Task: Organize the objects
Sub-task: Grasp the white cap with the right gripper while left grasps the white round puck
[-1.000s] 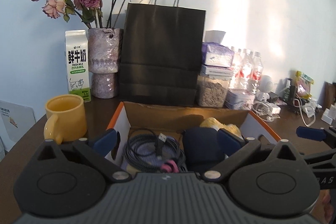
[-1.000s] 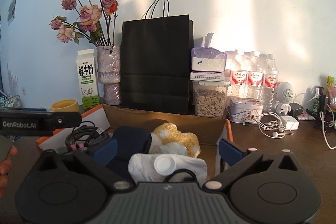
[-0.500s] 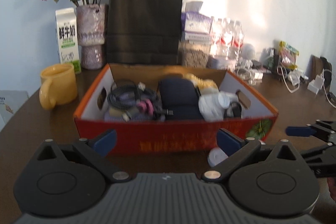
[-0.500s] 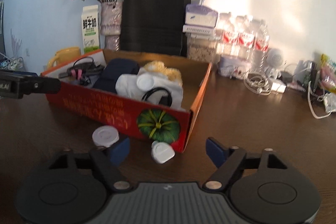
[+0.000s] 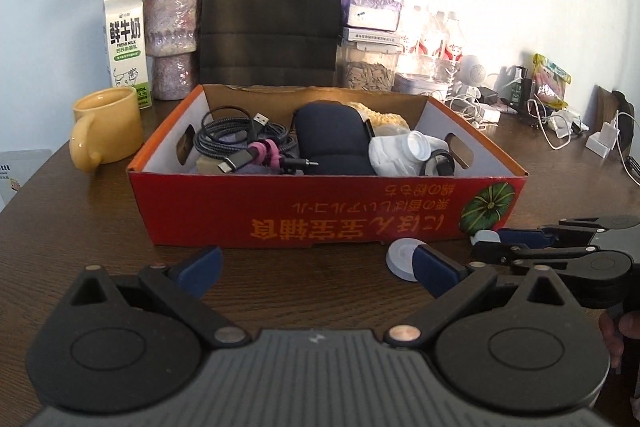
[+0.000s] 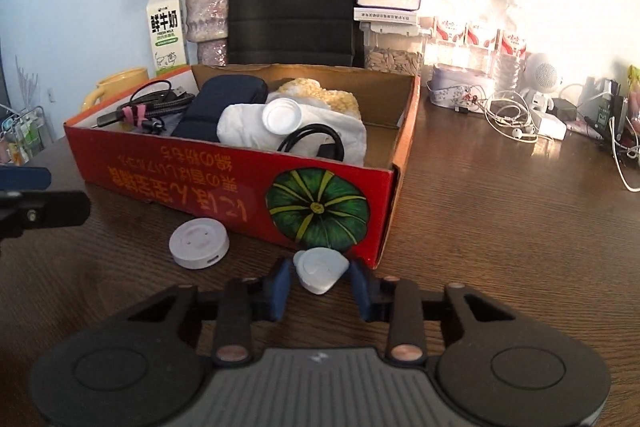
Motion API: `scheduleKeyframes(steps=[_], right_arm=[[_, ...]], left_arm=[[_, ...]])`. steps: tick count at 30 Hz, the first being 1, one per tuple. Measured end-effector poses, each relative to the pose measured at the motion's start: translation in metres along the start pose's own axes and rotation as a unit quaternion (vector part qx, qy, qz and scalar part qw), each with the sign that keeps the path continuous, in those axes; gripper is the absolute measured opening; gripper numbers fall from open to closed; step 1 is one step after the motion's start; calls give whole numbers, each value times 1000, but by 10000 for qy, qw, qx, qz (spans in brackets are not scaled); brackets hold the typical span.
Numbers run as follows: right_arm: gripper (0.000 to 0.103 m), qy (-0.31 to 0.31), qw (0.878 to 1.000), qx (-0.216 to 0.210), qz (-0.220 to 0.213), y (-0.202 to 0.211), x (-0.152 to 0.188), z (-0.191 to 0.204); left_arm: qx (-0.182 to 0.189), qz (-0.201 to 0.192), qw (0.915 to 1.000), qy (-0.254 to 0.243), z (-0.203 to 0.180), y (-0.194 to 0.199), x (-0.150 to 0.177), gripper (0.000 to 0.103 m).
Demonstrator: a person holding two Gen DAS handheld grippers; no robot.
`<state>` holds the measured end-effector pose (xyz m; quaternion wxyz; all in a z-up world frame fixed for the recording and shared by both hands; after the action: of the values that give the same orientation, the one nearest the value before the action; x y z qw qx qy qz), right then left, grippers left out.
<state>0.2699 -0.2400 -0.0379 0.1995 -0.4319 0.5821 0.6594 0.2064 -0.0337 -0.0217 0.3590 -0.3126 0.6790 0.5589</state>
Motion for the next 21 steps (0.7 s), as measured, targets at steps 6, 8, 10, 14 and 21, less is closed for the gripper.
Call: scheduleKeyframes(steps=[6, 8, 10, 14, 21], right_arm=[[27, -5, 9998, -15, -188, 8, 1, 1], [27, -13, 9996, -16, -292, 12, 1, 0], [27, 19, 9992, 38, -408, 17, 2, 1], [27, -63, 9973, 108, -721, 32, 5, -2], [27, -240, 9944, 172, -1019, 45, 6, -11]], left_arm=[[42, 160, 9998, -89, -12, -11, 4, 103], [66, 230, 9996, -134, -17, -17, 6, 103], [84, 304, 9994, -173, -23, -22, 8, 103], [132, 422, 9987, -254, -34, -34, 10, 103], [80, 555, 9980, -301, -53, -59, 8, 103]])
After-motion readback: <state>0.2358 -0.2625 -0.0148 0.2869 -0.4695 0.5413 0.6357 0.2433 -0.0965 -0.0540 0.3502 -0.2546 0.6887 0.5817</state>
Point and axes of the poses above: each gripper's, at about its wrist camera, not at the fingertips, and y roughly against the way its jaws point, z to its left, x to its underside, the point moved 1 cm from there along -y, roughly the way its jaws point, and after that the axes turned 6 degrees about x, right-handed, at the moved point
